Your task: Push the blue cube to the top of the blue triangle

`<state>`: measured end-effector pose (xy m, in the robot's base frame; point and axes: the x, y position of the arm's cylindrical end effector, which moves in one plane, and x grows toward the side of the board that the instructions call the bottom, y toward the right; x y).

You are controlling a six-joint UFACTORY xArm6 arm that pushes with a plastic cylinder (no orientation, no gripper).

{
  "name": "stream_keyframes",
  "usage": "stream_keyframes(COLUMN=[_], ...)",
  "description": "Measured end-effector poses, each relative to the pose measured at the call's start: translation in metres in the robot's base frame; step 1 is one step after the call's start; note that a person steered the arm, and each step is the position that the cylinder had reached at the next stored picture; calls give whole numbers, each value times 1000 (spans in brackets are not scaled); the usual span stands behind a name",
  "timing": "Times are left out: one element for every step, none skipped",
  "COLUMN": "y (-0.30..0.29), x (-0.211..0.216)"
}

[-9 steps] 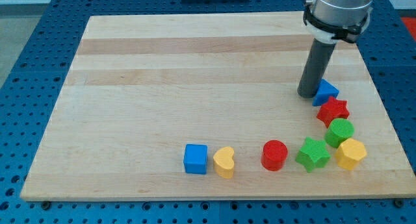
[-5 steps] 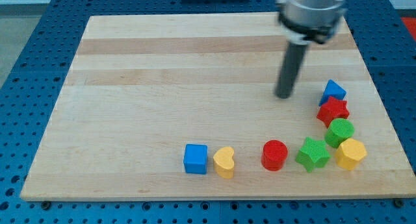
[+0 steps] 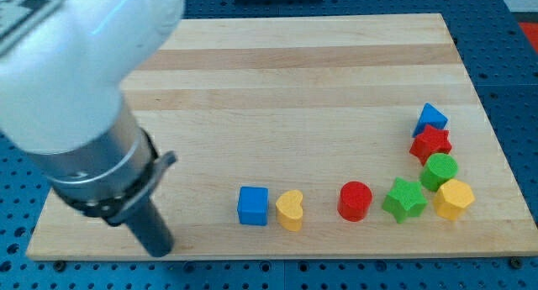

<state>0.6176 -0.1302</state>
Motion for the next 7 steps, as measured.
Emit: stream_keyframes(y=[51,79,96,100,102,110,125], x=[1,-12,-29,-54,-85,-105,-118])
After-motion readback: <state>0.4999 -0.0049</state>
